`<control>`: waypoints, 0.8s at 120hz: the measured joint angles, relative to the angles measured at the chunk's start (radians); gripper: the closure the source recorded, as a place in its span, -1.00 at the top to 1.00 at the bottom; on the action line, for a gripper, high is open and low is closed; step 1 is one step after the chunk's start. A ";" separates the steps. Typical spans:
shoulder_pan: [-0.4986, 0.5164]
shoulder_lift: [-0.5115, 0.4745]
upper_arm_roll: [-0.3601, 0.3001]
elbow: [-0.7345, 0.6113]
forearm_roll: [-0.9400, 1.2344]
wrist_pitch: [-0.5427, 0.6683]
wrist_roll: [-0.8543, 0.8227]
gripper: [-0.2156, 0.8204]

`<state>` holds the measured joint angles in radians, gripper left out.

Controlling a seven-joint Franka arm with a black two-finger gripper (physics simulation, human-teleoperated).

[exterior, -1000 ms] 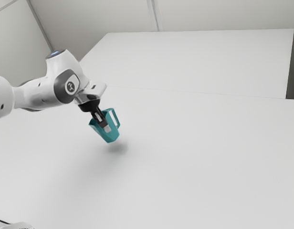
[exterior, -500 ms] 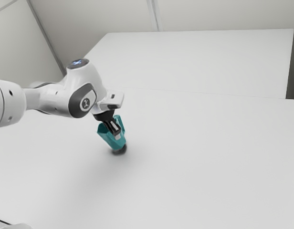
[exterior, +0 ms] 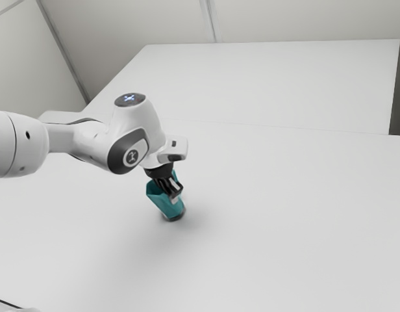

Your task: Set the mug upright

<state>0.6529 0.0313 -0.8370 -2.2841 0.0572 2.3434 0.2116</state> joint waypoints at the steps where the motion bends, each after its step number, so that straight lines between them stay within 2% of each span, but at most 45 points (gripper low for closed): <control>1: 0.003 0.001 0.000 0.000 0.002 0.001 -0.003 -0.93; 24: 0.123 0.009 0.001 -0.007 0.028 0.016 -0.066 -0.92; 41: 0.123 0.015 0.002 -0.012 0.025 0.021 -0.092 -0.37; 56: 0.081 0.013 0.003 -0.013 0.023 0.025 -0.110 -0.02; 78: 0.072 -0.006 0.003 -0.011 0.023 0.027 -0.131 0.28; 96: 0.097 -0.065 -0.002 0.014 0.026 -0.002 -0.142 0.43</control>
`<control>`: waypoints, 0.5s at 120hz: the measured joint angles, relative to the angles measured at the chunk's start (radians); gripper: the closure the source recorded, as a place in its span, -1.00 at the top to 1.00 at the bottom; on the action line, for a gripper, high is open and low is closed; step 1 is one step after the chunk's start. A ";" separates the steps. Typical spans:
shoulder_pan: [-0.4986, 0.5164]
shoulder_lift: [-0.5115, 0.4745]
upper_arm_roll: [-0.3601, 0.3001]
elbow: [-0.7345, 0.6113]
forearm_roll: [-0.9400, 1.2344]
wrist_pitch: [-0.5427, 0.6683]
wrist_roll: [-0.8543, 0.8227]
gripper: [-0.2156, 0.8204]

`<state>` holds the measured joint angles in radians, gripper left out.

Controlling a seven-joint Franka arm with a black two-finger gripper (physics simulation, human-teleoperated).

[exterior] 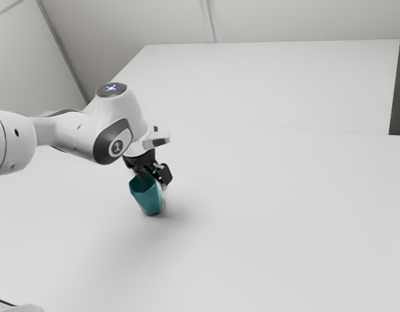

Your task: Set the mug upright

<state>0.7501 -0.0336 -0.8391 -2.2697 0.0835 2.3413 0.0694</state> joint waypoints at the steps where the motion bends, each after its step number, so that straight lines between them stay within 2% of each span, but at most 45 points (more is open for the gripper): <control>1: 0.001 -0.003 -0.001 0.003 0.000 -0.003 -0.001 0.44; 16: -0.011 -0.037 -0.004 0.058 -0.008 -0.061 -0.008 0.50; 32: -0.023 -0.041 -0.001 0.178 -0.054 -0.168 -0.010 0.54; 47: -0.014 -0.019 0.001 0.382 -0.096 -0.328 -0.015 0.56; 60: -0.015 -0.010 0.002 0.496 -0.108 -0.438 -0.021 0.57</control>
<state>0.7348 -0.0437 -0.8375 -1.7736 -0.0240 1.9031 0.0483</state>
